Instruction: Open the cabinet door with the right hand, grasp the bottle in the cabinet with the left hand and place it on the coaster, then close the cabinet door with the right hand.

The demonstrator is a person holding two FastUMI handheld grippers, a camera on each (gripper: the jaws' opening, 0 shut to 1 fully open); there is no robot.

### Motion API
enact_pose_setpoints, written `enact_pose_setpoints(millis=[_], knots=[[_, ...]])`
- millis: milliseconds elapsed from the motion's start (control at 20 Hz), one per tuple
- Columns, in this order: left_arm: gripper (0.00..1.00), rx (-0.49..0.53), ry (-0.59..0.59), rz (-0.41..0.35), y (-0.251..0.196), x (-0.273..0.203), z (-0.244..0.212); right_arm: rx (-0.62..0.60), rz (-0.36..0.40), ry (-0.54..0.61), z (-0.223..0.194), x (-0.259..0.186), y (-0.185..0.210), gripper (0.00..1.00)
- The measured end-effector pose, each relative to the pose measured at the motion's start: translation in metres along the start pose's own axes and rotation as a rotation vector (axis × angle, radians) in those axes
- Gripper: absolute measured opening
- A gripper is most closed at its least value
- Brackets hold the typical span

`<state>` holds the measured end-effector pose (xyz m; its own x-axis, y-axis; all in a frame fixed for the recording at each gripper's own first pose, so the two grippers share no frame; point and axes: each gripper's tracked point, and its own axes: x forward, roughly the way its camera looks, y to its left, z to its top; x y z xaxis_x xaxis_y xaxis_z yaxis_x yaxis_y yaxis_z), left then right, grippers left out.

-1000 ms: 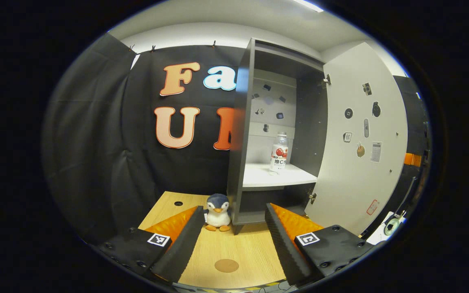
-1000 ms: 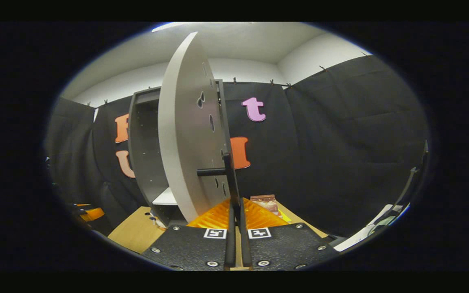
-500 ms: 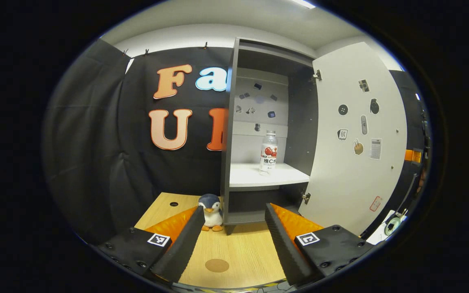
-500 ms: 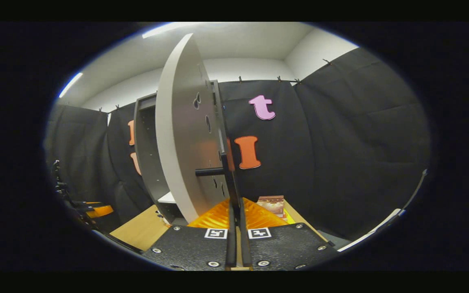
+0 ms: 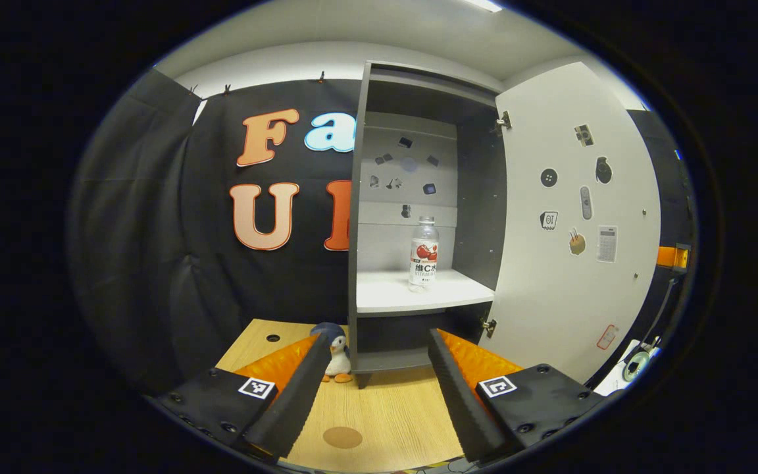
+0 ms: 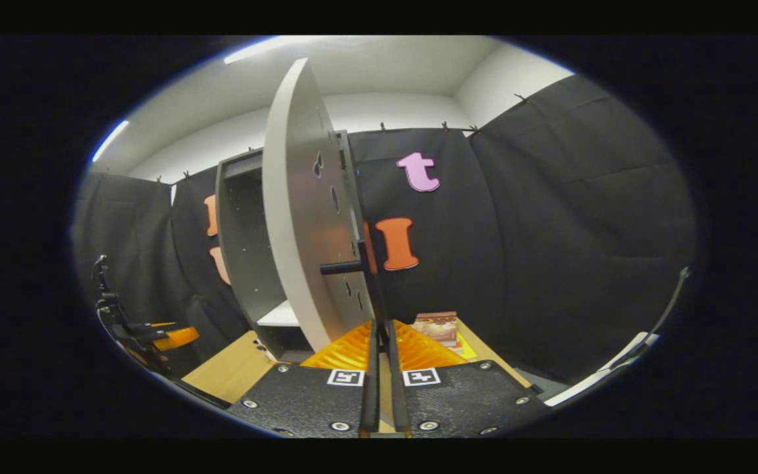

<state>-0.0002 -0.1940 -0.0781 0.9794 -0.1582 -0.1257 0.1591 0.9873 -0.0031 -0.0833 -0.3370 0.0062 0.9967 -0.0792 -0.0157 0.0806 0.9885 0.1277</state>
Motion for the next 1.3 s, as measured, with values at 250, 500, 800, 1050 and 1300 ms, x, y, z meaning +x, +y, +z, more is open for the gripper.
enact_pose_setpoints(millis=[250,500,800,1050,1300], knots=[[0.99,0.008,-0.035,-0.046,-0.016,0.062,0.018,-0.002,-0.077,-0.080,0.017,-0.038,0.020,0.00],[0.96,0.021,-0.079,-0.110,-0.038,0.134,0.037,-0.025,-0.097,-0.171,0.044,-0.064,0.070,0.01],[0.97,0.041,-0.124,-0.161,-0.068,0.207,0.057,0.014,-0.067,-0.196,0.035,-0.045,0.135,0.04],[0.99,0.079,-0.164,-0.188,-0.089,0.258,0.068,-0.001,-0.068,-0.147,0.013,-0.011,0.162,0.00],[0.97,0.093,-0.158,-0.188,-0.097,0.310,0.062,-0.008,-0.087,-0.074,-0.004,0.019,0.166,0.00]])
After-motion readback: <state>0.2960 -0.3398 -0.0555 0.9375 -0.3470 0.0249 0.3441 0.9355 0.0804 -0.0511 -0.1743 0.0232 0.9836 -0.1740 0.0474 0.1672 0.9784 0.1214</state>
